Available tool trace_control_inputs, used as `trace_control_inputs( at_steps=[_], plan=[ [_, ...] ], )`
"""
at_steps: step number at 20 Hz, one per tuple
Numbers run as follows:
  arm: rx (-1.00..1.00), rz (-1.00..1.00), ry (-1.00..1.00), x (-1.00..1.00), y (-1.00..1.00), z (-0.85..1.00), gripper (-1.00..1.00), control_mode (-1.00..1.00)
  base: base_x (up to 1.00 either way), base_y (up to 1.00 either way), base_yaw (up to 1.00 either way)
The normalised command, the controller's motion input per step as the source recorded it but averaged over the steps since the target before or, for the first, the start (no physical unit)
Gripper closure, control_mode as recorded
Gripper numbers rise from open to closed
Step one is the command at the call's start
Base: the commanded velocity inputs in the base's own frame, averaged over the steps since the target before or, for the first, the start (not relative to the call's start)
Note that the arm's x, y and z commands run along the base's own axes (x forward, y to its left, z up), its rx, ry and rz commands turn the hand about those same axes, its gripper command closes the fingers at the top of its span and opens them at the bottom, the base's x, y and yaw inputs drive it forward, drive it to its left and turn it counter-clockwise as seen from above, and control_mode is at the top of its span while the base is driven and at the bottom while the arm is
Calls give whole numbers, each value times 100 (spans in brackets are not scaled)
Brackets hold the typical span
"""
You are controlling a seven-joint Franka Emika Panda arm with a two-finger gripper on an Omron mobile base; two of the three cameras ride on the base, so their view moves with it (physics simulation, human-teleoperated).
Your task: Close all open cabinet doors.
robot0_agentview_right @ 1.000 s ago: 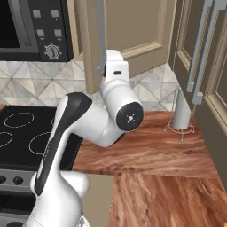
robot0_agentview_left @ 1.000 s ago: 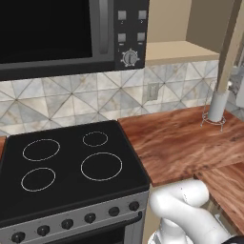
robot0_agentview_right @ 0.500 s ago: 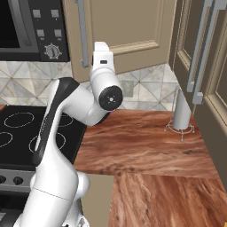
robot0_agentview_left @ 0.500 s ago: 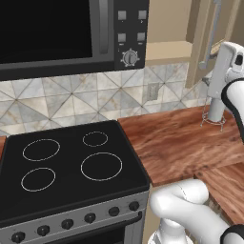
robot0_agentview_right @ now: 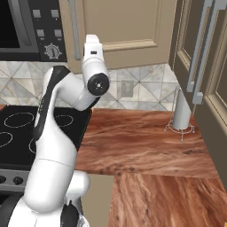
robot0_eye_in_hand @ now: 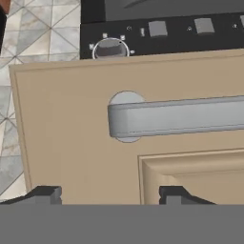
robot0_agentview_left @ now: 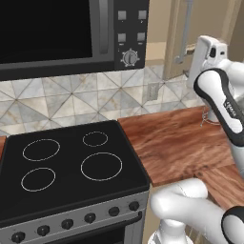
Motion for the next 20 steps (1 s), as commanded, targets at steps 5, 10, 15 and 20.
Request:
trace_control_inputs(
  at_steps=[5,10,15,20],
  plan=[
    [2,0,4,73,21,0,-100,-100,0,0,0],
    [5,0,9,76,8,0,-100,-100,0,0,0],
    [8,0,14,65,1,0,-100,-100,0,0,0],
    [6,0,11,49,0,-4,-100,-100,0,0,0]
  ],
)
